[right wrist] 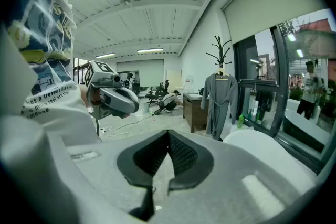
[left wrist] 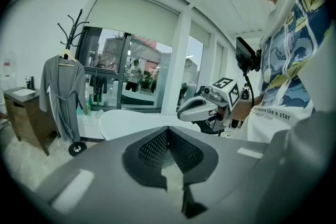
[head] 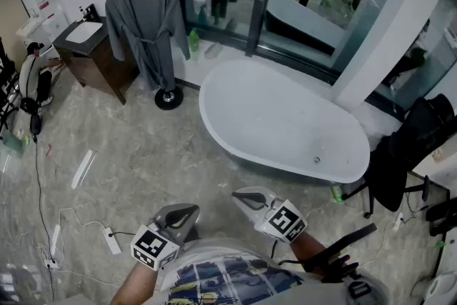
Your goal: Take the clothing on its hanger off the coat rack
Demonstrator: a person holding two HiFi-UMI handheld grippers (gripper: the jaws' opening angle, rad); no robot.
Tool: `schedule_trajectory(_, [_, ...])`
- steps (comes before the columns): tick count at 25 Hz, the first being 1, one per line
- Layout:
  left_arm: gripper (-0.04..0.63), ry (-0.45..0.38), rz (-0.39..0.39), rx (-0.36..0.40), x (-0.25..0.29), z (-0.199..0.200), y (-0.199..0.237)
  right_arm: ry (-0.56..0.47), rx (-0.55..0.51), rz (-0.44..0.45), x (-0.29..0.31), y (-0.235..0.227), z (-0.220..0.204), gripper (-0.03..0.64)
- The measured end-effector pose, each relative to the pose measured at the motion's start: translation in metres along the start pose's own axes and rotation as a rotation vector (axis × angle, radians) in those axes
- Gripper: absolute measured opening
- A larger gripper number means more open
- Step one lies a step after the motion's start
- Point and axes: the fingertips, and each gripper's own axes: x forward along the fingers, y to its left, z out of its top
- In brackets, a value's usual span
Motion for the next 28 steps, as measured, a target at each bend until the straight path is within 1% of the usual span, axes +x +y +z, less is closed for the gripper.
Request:
schedule_trajectory(5, [0.002,0.012,-0.013,-0.008,0.002,-0.001,0.009,-0.012,0.007,-0.008,0.005,-0.003,0.002,0.002])
schedule_trajectory(9, [0.002,0.008,0.009,-0.001,0.004,0.003,0.021,-0.003,0.007,-0.01,0.012,-0.013,-0.004,0.002])
schedule_trajectory(13, [0.002,0.009,0.036,-0.005,0.006,0.008,0.035,0.009,0.017,0.025,0.027,-0.021,-0.002,0.002])
schedule_trajectory(16, [0.002,0.013,0.051,-0.035,0.005,0.005,0.056,0.001,0.016,0.046,0.048,-0.029,0.004,0.003])
schedule_trajectory(19, [0.002,0.017,0.06,-0.051,0.007,0.004,0.089,-0.011,0.021,0.056,0.076,-0.046,0.014,0.022])
schedule_trajectory(22, [0.002,0.001,0.055,-0.063,0.014,0.01,0.13,-0.007,0.031,0.057,0.11,-0.067,0.026,0.051])
schedule_trajectory(25, [0.002,-0.024,0.041,-0.054,0.019,0.026,0.175,0.003,0.024,0.057,0.151,-0.091,0.044,0.069])
schedule_trajectory(28, [0.002,-0.029,0.029,-0.042,0.017,0.045,0.233,-0.003,0.02,0.054,0.199,-0.122,0.073,0.083])
